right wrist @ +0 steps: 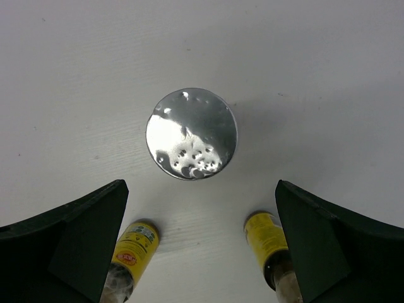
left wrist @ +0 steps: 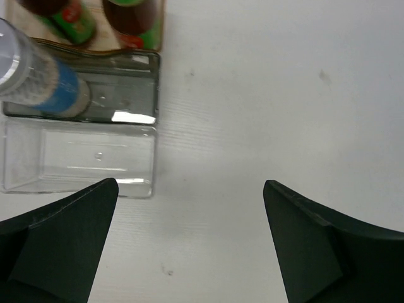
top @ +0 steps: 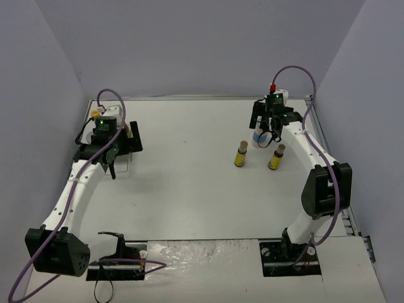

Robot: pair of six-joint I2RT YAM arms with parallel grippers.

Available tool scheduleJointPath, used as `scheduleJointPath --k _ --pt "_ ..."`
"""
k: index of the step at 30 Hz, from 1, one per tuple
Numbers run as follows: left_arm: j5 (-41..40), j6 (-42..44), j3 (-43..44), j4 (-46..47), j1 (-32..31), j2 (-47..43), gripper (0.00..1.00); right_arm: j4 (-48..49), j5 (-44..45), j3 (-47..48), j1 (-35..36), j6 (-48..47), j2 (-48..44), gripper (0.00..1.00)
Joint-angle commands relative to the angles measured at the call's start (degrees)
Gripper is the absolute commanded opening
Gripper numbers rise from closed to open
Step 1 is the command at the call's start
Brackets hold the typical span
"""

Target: Organize the condiment bottles

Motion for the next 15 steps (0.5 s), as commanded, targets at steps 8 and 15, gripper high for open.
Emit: scheduleJointPath --k 8,15 --pt "2.4 1.3 -3.7 5.6 -7.5 -6.8 0.97 8.0 -0.1 3.8 -0.9 -4.1 5.4 0.78" --pt "1.6 2.5 -4.3 7.2 -7.5 -7.9 0.97 9.2 -3.4 5.0 -0.6 -7.1 6.2 0.41"
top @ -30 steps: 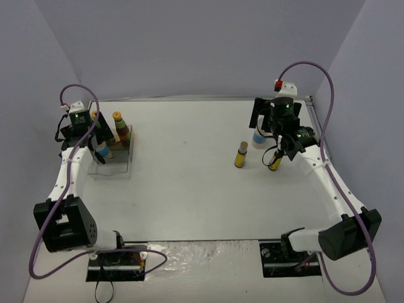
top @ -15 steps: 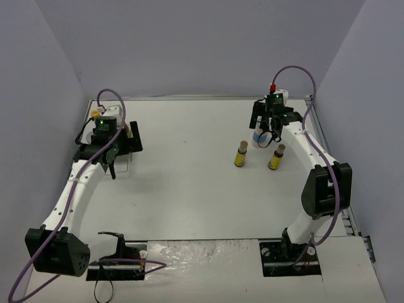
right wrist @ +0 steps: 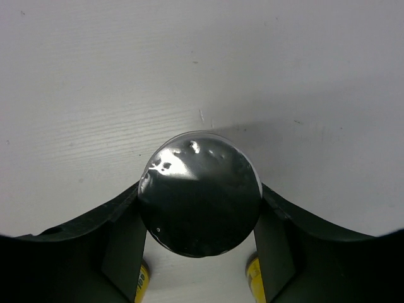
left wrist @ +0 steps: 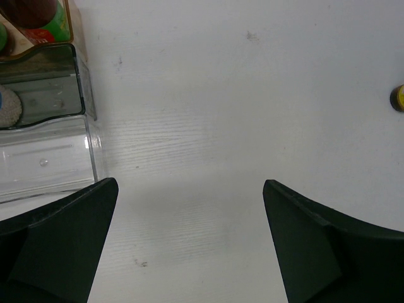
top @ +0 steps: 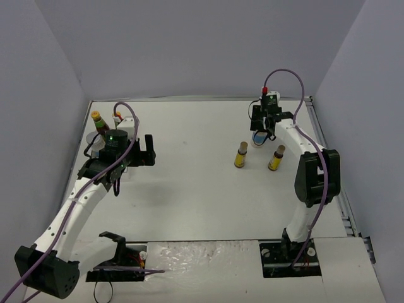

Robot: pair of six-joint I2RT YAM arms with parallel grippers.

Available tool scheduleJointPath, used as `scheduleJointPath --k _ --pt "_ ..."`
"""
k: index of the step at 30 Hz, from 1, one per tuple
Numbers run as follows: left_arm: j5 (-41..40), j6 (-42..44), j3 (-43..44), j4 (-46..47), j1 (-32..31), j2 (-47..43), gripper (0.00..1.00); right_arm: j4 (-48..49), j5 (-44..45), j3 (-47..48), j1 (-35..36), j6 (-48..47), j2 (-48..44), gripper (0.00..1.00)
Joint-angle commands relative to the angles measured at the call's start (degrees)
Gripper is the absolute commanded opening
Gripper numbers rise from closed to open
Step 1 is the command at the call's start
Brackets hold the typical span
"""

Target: Organize the condiment bottles

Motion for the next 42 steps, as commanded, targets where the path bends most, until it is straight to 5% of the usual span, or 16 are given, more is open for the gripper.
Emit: scheduleJointPath --k 1,8,17,26,33,42 --pt "-0.4 1.5 1.1 4.5 -0.1 -1.6 0.97 4.1 -3.3 3.4 0.1 -3.2 -1.0 0.37" --pt "-1.3 2.0 0.7 5.8 -0.1 -3.5 0.97 4.0 -7.1 5.3 11.3 -7.9 -4.7 0.19" --pt "-2.2 2.0 -2.1 9.2 0.0 -8.4 0.97 3.6 -12.0 7.8 28.4 -8.1 -5.6 0.22" --pt "0.2 2.0 -4.5 11.0 0.0 -11.4 0.97 3.6 -10.9 7.6 37.6 -8.7 -1.0 0.28" --pt "1.6 1.9 -7.1 12.5 0.0 -13.0 0.97 3.7 -10.2 6.2 39.7 -10.1 0.8 0.42" --pt "4.9 2.2 -8.5 13.4 -0.1 -12.7 0.97 3.5 -10.5 4.3 39.9 -10.7 -3.0 0.87"
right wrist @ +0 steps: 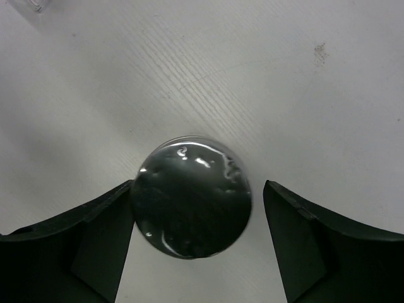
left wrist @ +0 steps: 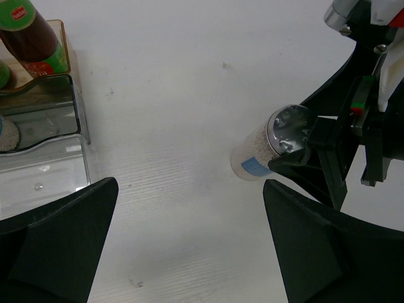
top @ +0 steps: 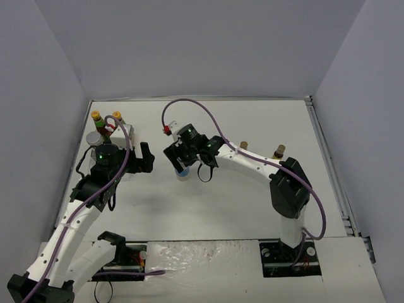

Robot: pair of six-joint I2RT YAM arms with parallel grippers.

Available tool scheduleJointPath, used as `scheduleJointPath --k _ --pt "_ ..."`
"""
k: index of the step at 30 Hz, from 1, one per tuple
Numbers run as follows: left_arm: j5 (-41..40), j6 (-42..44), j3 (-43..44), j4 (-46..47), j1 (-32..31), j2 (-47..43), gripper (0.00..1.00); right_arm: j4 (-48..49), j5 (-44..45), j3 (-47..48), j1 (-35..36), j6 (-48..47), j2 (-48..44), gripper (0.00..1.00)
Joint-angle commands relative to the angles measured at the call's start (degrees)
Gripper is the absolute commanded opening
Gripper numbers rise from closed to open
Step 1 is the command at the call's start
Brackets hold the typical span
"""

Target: Organize the condiment bottles

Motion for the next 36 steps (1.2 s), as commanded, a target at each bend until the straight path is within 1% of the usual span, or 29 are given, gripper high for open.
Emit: scheduleJointPath --k 1,3,6,9,12,15,20,21,24,28,32,33,36 --pt "3.0 0.2 0.7 5.3 -0.1 0.2 0.97 3.3 1.5 -0.3 -0.1 -0.8 -7.0 0.91" --pt "3.8 -0.4 0.8 6.1 -0.2 0.6 0.97 2.8 2.2 -1.0 -0.1 -0.8 -9.4 0.97" --pt "4.6 -1.3 1.2 7.2 -1.5 2.4 0.97 0.7 3.7 -2.9 -0.5 -0.8 -15.4 1.0" --pt "4.5 -1.6 2.1 8.9 -4.1 4.5 0.97 -0.5 8.2 -6.5 -1.8 -0.2 -22.1 1.0" --pt "2.3 -1.1 3.5 10.1 -7.6 7.0 0.97 -1.3 11.4 -10.8 -4.9 2.0 -30.6 1.0" --pt "0.4 -1.9 4.4 11.8 -10.9 10.0 0.97 -1.7 13.8 -16.1 -9.5 4.5 -37.1 1.0" --pt "-1.8 -2.4 4.9 15.6 -15.0 14.7 0.97 -1.9 19.3 -21.5 -12.4 8.0 -45.7 1.0" --pt "-2.3 -2.5 4.9 15.8 -15.8 14.9 0.97 -1.9 19.5 -22.2 -12.7 8.1 -46.0 1.0" --pt "-5.0 -2.2 5.6 17.2 -18.3 19.7 0.97 -1.9 20.8 -23.9 -13.2 9.6 -49.6 1.0" --pt "-8.3 -2.3 6.1 18.4 -18.9 23.6 0.97 -2.1 20.9 -24.7 -13.4 10.3 -51.3 1.0" --pt "-9.0 -2.2 7.4 18.9 -19.1 27.3 0.97 -2.6 20.9 -25.3 -13.6 10.6 -52.6 1.0" --pt "-9.2 -2.3 7.7 18.7 -19.2 27.9 0.96 -2.7 20.9 -25.4 -13.7 10.7 -53.0 1.0" --pt "-10.0 -2.6 8.0 18.9 -19.5 29.8 0.9 -2.8 21.0 -25.9 -13.7 10.7 -53.3 1.0"
